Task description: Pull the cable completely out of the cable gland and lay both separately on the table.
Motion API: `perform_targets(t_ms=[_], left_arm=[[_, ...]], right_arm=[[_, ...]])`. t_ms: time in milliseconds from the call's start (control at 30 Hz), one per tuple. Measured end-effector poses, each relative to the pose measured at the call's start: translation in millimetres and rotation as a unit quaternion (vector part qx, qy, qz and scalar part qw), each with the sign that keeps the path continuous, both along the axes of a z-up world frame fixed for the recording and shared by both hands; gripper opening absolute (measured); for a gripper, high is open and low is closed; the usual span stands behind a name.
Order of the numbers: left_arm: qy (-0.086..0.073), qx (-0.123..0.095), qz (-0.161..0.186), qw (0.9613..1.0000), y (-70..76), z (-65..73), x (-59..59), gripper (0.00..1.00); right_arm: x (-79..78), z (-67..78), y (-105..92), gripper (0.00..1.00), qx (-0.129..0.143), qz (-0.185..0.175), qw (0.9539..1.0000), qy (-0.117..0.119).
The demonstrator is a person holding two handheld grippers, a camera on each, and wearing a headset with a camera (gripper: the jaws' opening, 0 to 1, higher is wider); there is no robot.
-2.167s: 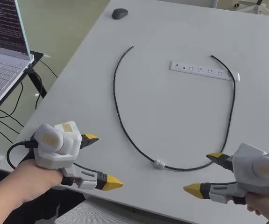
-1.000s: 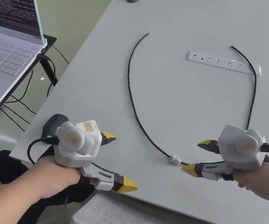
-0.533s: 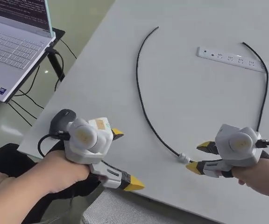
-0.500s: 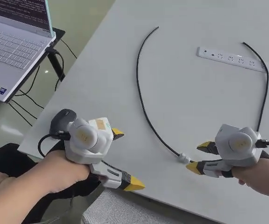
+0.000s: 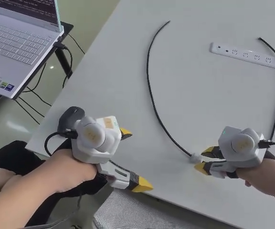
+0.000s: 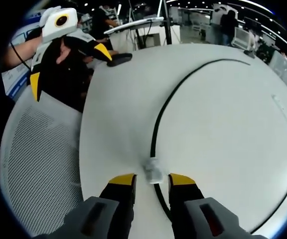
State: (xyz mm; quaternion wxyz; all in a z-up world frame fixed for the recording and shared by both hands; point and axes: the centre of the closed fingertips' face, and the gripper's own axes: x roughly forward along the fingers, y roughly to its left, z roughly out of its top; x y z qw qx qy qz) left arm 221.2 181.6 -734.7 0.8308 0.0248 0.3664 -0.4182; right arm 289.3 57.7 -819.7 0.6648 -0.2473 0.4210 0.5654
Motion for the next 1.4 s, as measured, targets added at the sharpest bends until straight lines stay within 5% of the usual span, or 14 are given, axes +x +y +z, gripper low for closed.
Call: perform_targets(t_ms=[367, 1100, 1400], left_arm=[[0.004, -0.009, 0.002, 1.0000, 1.2, 0.3, 0.7, 0.91], [0.010, -0.015, -0.002, 0.9998, -6.7, -3.0, -3.5, 0.91], [0.009, -0.017, -0.012, 0.9998, -13.6, -2.5, -5.3, 0.90]], right_arm=[[2.4, -3.3, -3.0, 0.10, -0.011, 0.007, 0.9998, -0.011], [4.3, -4.6, -1.5, 0.08, -0.012, 0.000, 0.9996, -0.026], [6.2, 6.9, -2.4, 0.07, -0.005, -0.003, 0.9997, -0.026]])
